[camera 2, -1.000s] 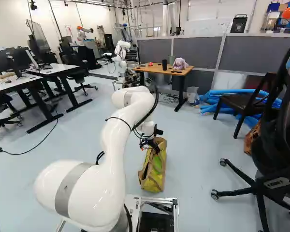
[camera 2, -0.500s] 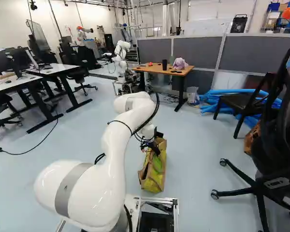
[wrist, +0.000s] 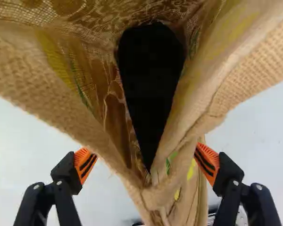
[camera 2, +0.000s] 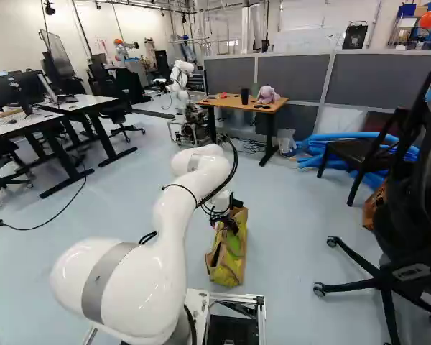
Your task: Pick up the bag on the ground and place it on the table
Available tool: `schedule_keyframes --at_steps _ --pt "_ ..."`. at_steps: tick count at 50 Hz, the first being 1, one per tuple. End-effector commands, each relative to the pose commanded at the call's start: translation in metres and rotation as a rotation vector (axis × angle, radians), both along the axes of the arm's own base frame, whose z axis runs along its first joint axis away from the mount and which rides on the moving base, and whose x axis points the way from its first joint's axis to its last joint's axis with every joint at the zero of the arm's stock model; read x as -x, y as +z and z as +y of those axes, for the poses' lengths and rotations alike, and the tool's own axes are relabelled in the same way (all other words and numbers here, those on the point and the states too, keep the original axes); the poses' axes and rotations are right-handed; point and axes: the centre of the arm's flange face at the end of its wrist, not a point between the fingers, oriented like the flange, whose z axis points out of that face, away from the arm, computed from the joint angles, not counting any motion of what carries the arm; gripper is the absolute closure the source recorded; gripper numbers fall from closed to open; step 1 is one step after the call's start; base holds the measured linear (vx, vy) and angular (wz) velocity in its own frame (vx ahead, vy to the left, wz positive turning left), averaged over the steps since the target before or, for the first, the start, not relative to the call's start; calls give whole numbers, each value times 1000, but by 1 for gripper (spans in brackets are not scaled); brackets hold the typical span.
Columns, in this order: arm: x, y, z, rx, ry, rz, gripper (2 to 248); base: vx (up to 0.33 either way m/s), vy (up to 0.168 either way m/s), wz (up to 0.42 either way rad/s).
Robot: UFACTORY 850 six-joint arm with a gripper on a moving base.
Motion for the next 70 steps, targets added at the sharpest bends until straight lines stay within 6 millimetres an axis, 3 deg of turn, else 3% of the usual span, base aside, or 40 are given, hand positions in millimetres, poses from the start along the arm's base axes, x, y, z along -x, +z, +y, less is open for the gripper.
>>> schedule_keyframes --at_steps 19,34,35,39,40,44,45,50,51,55,56,60,61,70 --pt "2 -28 0 2 0 -9 3 0 0 0" --pt "2 -31 0 2 0 -9 3 0 0 0" --pt "2 -31 0 2 0 -9 36 0 0 0" --pt "2 -31 0 2 0 -9 36 0 0 0" --pt "2 -31 0 2 0 -9 75 0 0 0" --pt "2 -31 0 2 0 -9 75 0 0 0" --pt "2 -31 0 2 0 -9 113 0 0 0" --pt "2 -31 0 2 0 -9 113 0 0 0" --pt "2 -31 0 2 0 -9 150 0 0 0" --pt "2 -31 0 2 0 -9 150 0 0 0" --pt "2 -31 0 2 0 -9 185 0 0 0" --pt "2 -31 0 2 0 -9 185 0 0 0" --pt "2 -31 0 2 0 -9 217 0 0 0" --pt "1 -20 0 2 0 -7 228 0 0 0"
